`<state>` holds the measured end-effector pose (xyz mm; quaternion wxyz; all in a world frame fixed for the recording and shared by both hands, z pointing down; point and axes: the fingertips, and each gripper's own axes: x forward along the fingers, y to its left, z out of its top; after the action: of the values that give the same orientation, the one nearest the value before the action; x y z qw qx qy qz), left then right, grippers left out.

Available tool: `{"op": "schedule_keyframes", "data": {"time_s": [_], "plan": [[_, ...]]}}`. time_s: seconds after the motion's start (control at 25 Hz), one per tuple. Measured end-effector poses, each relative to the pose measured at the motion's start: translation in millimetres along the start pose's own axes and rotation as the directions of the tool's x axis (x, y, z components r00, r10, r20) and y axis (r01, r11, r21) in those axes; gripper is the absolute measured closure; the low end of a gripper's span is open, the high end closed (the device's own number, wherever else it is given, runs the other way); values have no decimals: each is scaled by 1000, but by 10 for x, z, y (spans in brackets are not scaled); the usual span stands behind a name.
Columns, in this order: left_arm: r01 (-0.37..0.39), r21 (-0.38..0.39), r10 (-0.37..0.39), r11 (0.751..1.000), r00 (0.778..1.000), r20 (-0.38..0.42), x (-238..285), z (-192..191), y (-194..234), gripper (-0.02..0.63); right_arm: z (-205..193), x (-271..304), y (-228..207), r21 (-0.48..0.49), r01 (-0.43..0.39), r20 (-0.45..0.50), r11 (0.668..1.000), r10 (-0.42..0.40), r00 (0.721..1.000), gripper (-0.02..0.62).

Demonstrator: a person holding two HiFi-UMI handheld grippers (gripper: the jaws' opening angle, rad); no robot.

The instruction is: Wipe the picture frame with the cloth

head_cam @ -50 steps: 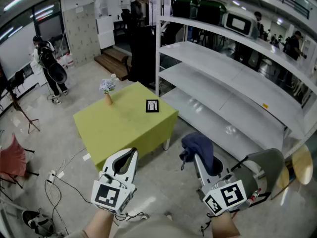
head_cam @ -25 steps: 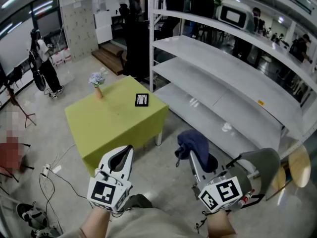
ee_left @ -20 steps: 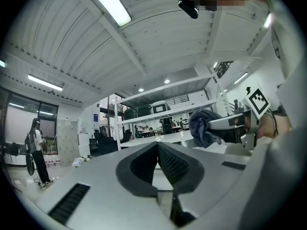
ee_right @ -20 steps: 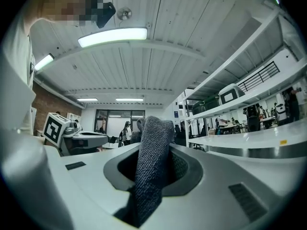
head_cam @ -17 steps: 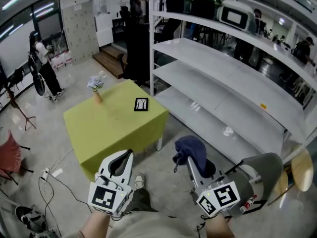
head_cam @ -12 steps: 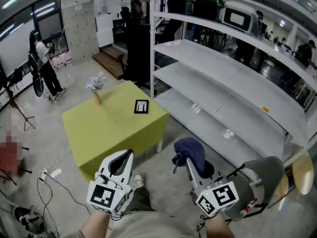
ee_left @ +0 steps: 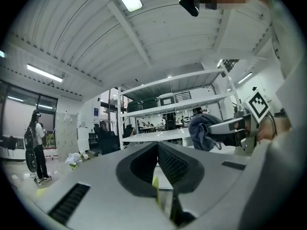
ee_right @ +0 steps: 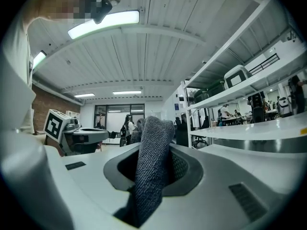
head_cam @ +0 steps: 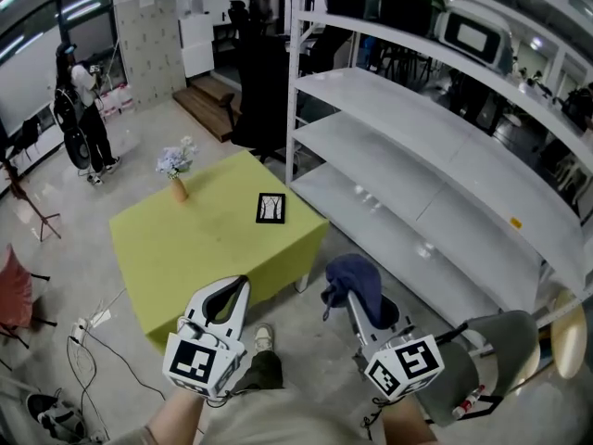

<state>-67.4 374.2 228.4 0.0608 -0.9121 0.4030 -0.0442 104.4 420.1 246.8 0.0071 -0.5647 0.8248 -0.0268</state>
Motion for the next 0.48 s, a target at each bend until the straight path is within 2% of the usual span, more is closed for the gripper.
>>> {"op": "schedule_keyframes", "data": {"time_s": [0.48], "plan": [[62, -1, -62, 998, 998, -32, 1318, -104, 1329, 598, 112, 1862, -536, 23, 21, -79, 1000, -19, 997, 508]]}}
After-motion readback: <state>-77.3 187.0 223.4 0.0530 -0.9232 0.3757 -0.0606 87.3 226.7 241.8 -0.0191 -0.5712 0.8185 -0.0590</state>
